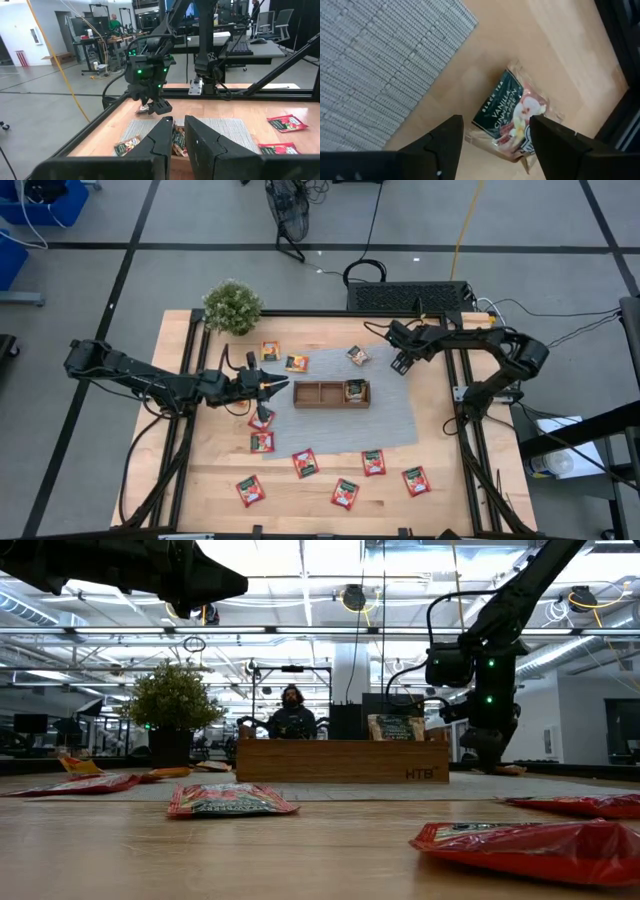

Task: Pick & Place Tea
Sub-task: Put the brown tea bag into the right section of the wooden organizer

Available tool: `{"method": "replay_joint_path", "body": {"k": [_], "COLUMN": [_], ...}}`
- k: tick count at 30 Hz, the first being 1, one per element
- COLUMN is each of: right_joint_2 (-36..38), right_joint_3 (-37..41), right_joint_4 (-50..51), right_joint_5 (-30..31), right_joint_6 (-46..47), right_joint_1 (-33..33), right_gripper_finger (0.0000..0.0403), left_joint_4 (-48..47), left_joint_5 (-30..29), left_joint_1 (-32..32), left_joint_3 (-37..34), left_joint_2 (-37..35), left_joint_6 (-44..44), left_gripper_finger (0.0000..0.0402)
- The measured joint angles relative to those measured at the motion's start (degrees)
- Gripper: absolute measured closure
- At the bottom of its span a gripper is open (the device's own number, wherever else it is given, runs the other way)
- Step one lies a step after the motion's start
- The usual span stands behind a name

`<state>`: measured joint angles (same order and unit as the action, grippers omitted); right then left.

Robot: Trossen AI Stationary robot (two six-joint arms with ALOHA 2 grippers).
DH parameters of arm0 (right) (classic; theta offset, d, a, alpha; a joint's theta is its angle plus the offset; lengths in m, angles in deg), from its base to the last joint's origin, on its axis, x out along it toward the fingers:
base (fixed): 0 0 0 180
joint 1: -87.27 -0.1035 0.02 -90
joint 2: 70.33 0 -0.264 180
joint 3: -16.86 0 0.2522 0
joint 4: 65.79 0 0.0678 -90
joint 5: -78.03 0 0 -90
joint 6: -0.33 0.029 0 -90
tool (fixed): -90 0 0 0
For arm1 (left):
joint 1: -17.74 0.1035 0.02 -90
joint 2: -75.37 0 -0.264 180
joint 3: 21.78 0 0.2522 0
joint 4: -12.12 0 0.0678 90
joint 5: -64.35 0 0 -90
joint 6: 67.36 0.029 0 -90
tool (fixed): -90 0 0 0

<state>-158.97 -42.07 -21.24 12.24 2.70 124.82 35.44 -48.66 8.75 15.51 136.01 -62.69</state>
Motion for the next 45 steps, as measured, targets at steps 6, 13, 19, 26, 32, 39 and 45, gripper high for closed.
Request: {"method": "replay_joint_path", "body": {"k": [6,13,19,26,32,39,45], "right_joint_2": [0.0,0.0,0.0,0.0,0.0,0.6,5.7], "right_joint_3": [0.0,0.0,0.0,0.0,0.0,0.0,0.0], "right_joint_4": [-0.2,-0.2,-0.2,-0.2,-0.6,-1.1,-1.5], "right_joint_5": [-0.2,-0.4,-0.5,-0.5,-0.5,-0.2,-0.2], "right_joint_6": [0.0,0.0,-0.3,-2.2,-5.4,-7.1,-6.2], "right_joint_1": [1.5,3.1,3.9,4.1,3.6,-0.8,-6.2], "right_gripper_finger": [0.0194,0.0235,0.0288,0.0364,0.0399,0.0402,0.0403], "left_joint_4": [0.0,0.0,0.0,0.0,0.0,0.0,0.0], "left_joint_5": [0.0,0.0,0.0,0.0,0.0,0.0,0.0], "left_joint_1": [0.0,0.0,0.0,0.0,0.0,0.0,0.0], "left_joint_3": [0.0,0.0,0.0,0.0,0.0,0.0,0.0], "left_joint_2": [0.0,0.0,0.0,0.0,0.0,0.0,0.0], "left_joint_6": [0.0,0.0,0.0,0.0,0.0,0.0,0.0], "left_gripper_finger": [0.0344,0.0344,0.0344,0.0344,0.0344,0.0344,0.0344]}}
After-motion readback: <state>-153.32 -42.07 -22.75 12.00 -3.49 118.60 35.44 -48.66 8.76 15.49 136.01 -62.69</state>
